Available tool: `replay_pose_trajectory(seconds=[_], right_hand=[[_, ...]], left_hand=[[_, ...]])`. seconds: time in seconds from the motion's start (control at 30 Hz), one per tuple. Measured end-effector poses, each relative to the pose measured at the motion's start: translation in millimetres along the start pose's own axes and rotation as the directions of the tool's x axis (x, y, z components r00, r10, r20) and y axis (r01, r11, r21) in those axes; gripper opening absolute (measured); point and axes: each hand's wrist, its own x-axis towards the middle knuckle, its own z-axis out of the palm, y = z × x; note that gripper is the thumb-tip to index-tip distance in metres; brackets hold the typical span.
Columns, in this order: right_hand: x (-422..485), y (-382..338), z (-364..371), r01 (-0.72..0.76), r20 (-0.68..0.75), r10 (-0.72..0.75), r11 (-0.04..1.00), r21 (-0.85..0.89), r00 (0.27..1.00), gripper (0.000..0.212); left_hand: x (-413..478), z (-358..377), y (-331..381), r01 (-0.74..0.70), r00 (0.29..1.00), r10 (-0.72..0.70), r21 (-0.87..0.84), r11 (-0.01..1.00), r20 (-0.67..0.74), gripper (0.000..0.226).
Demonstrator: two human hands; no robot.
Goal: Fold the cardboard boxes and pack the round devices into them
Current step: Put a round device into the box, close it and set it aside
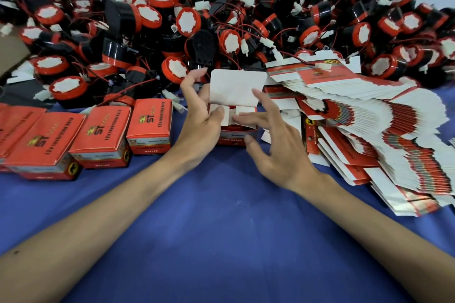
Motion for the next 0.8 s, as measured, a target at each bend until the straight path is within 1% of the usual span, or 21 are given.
replay_pose_trajectory(seconds=[0.03, 0.07, 0.1, 0.13, 0.2, 0.23, 0.3, 0.37, 0.4, 0.47, 0.5, 0.57, 0.67, 0.73, 0.8], right_hand=[[0.4, 0.6, -0.1, -0.007, -0.020, 0.008, 0.998, 0.056, 1.000, 0.074], [0.9, 1.8, -1.3, -0.012, -0.048, 0.018, 0.994, 0.112, 0.999, 0.074], [2.0, 2.7, -2.7, -0.031, -0.072, 0.043, 0.986, 0.162, 0.997, 0.070], [3.6, 2.9, -4.4, -0.066, -0.076, 0.084, 0.975, 0.213, 0.994, 0.060], [6.5, 3.2, -6.3, -0.134, -0.054, 0.157, 0.945, 0.298, 0.986, 0.032], [7.0, 3.9, -6.5, -0.147, -0.054, 0.174, 0.933, 0.330, 0.983, 0.025], [7.2, 4.3, -6.9, -0.147, -0.073, 0.186, 0.918, 0.369, 0.980, 0.024], [7.3, 4.9, -6.9, -0.137, -0.083, 0.181, 0.914, 0.382, 0.980, 0.026], [7.0, 6.2, -6.8, -0.137, -0.079, 0.180, 0.913, 0.384, 0.980, 0.026], [6.6, 9.0, -7.4, -0.148, -0.070, 0.188, 0.913, 0.381, 0.980, 0.028], [6.1, 10.5, -7.8, -0.157, -0.070, 0.197, 0.914, 0.375, 0.978, 0.029], [5.8, 11.9, -8.9, -0.171, -0.083, 0.214, 0.918, 0.359, 0.973, 0.031], [5.1, 11.1, -9.5, -0.189, -0.155, 0.246, 0.931, 0.313, 0.957, 0.036], [4.7, 8.3, -9.6, -0.185, -0.229, 0.238, 0.955, 0.231, 0.944, 0.038], [4.0, 6.1, -8.8, -0.128, -0.287, 0.150, 0.987, 0.093, 0.946, 0.034]], left_hand=[[0.1, -0.6, 0.2, -0.011, 1.000, 0.010, 0.028, 1.000, 0.021, 0.049], [1.3, -1.6, 0.5, -0.020, 0.999, 0.018, 0.068, 0.997, 0.037, 0.041], [2.0, -2.0, 1.4, -0.030, 0.999, 0.026, 0.114, 0.993, 0.039, 0.033], [2.6, -1.7, 1.6, -0.033, 0.999, 0.029, 0.139, 0.990, 0.030, 0.029], [1.8, -1.2, 4.0, -0.011, 1.000, 0.008, 0.116, 0.993, 0.021, 0.026], [0.7, -1.7, 5.0, 0.000, 0.999, -0.004, 0.097, 0.995, 0.040, 0.023], [-2.7, -3.9, 8.1, -0.020, 0.992, 0.009, 0.087, 0.996, 0.124, 0.016], [-4.4, -5.5, 10.2, -0.032, 0.978, 0.015, 0.080, 0.996, 0.206, 0.028], [-4.3, -6.0, 11.3, -0.020, 0.976, 0.000, 0.088, 0.996, 0.219, 0.031], [-2.4, -6.5, 11.0, -0.021, 0.978, -0.012, 0.157, 0.987, 0.209, 0.027], [-0.8, -7.1, 9.5, -0.052, 0.978, 0.003, 0.230, 0.972, 0.208, 0.025], [1.3, -9.1, 7.2, -0.148, 0.967, 0.057, 0.366, 0.919, 0.247, 0.029], [2.5, -11.6, 4.0, -0.245, 0.955, 0.130, 0.457, 0.855, 0.268, 0.038], [3.3, -12.0, 2.9, -0.277, 0.949, 0.163, 0.467, 0.840, 0.269, 0.038], [3.9, -12.5, 2.2, -0.293, 0.943, 0.173, 0.457, 0.840, 0.285, 0.037]])
